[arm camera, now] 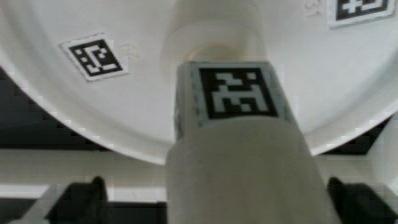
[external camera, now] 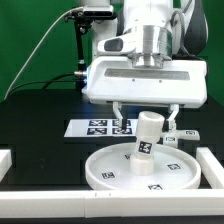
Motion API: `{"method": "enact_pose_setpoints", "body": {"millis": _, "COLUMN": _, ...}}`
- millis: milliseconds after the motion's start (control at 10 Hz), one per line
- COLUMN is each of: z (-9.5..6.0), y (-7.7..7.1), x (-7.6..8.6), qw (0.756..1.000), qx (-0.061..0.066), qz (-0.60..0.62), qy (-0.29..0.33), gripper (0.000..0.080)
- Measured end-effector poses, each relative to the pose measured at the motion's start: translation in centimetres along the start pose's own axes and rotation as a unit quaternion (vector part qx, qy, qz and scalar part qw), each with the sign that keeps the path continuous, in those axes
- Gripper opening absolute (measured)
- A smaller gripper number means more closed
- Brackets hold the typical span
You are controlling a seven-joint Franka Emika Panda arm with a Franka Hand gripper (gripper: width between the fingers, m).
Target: Assemble round table
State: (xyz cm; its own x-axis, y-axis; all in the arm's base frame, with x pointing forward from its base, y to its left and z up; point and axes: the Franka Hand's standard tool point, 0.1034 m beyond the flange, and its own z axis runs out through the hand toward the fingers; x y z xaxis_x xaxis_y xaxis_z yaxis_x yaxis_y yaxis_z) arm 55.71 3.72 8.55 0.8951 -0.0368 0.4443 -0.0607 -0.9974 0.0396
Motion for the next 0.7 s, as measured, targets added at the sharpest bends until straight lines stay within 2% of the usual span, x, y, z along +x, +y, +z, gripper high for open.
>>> {"method": "enact_pose_setpoints", "body": {"millis": 100, "z": -0.57, "y": 0.0, "x": 0.65, "qw": 1.0, "qx": 0.004, "qz": 0.003, "qy": -0.003, "gripper": 0.0628}}
{"method": "enact_pose_setpoints", "body": {"millis": 200, "z": -0.35, "y": -0.14, "x": 0.24, "qw": 0.999, "qx": 0.008, "qz": 0.007, "qy": -0.041, "gripper": 0.0645}}
{"method": "enact_pose_setpoints", "body": {"millis": 300, "z": -0.38, "y": -0.49, "x": 0.46, "qw": 0.995, "qx": 0.016, "qz": 0.014, "qy": -0.099, "gripper": 0.0648}}
{"method": "enact_pose_setpoints", "body": {"millis": 400, "z": -0.29, "y": -0.61, "x": 1.01, "qw": 0.992, "qx": 0.019, "qz": 0.017, "qy": -0.127, "gripper": 0.0648}}
{"method": "enact_pose_setpoints", "body": {"millis": 700, "z": 0.22, "y": -0.42, "x": 0.29, "qw": 0.974, "qx": 0.022, "qz": 0.017, "qy": -0.226, "gripper": 0.0649}}
